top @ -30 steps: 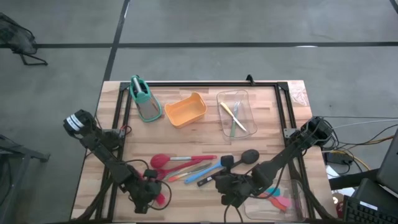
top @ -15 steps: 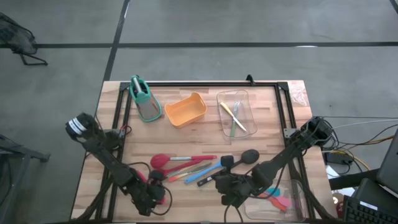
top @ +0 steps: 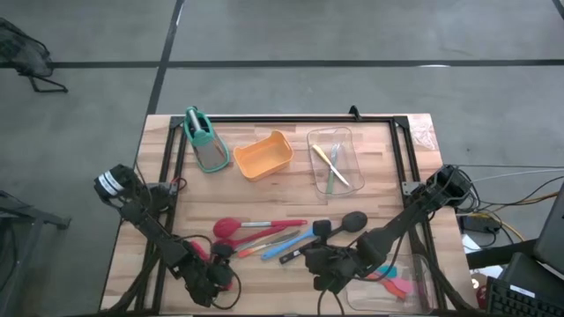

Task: Pick & Place Kitchen Items
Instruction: Put the red spatula into the bottom transparent bin

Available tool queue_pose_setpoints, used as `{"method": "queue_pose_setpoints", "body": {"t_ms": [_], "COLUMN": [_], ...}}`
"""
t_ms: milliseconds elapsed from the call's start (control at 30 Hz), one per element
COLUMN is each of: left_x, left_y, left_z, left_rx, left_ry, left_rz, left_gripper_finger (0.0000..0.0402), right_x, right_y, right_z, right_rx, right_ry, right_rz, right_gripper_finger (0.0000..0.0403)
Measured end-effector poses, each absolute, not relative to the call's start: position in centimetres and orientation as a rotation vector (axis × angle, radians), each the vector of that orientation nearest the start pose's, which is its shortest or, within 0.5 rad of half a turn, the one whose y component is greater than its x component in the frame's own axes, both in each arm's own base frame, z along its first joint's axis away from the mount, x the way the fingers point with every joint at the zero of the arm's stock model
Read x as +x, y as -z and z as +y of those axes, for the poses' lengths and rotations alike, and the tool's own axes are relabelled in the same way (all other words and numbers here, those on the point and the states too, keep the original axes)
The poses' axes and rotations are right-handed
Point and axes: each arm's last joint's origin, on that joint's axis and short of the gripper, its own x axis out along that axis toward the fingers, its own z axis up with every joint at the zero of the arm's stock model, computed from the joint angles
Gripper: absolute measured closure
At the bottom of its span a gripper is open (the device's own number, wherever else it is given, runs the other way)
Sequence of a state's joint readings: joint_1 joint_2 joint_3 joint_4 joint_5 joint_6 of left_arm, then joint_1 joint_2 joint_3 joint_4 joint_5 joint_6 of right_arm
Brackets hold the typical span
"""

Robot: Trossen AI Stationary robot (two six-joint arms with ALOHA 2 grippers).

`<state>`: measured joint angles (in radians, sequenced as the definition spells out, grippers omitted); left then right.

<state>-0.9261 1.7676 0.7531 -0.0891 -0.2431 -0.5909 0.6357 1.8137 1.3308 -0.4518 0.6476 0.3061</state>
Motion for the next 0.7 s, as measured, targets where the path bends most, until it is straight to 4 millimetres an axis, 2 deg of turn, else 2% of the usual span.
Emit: {"method": "queue_pose_setpoints", "body": {"t_ms": [100,200,300,467,500,700], "left_x": [18.1,18.2,18.4,18.3,18.2,18.3], "left_y": [-8.5,-8.0,-8.2,-9.1,-9.2,-10.8], "left_z": [-23.3,-23.7,-24.0,-24.2,-24.3,-24.2], "left_rx": [0.100,0.076,0.063,0.067,0.071,0.099], "left_ry": [0.268,0.265,0.315,0.388,0.396,0.409], "left_rz": [1.091,1.074,1.048,1.067,1.063,0.986], "left_gripper_finger": [0.0175,0.0207,0.0259,0.0377,0.0388,0.0397], "right_x": [31.8,31.9,31.9,32.0,32.0,32.0], "right_y": [-22.6,-22.6,-22.7,-22.7,-22.7,-22.7], "right_z": [21.3,21.3,21.3,21.3,21.3,21.3], "right_rx": [-0.268,-0.268,-0.264,-0.269,-0.271,-0.272], "right_ry": [0.123,0.123,0.122,0.118,0.117,0.119], "right_rz": [0.730,0.727,0.720,0.716,0.716,0.717], "right_gripper_finger": [0.0394,0.0394,0.0394,0.0394,0.0394,0.0394]}}
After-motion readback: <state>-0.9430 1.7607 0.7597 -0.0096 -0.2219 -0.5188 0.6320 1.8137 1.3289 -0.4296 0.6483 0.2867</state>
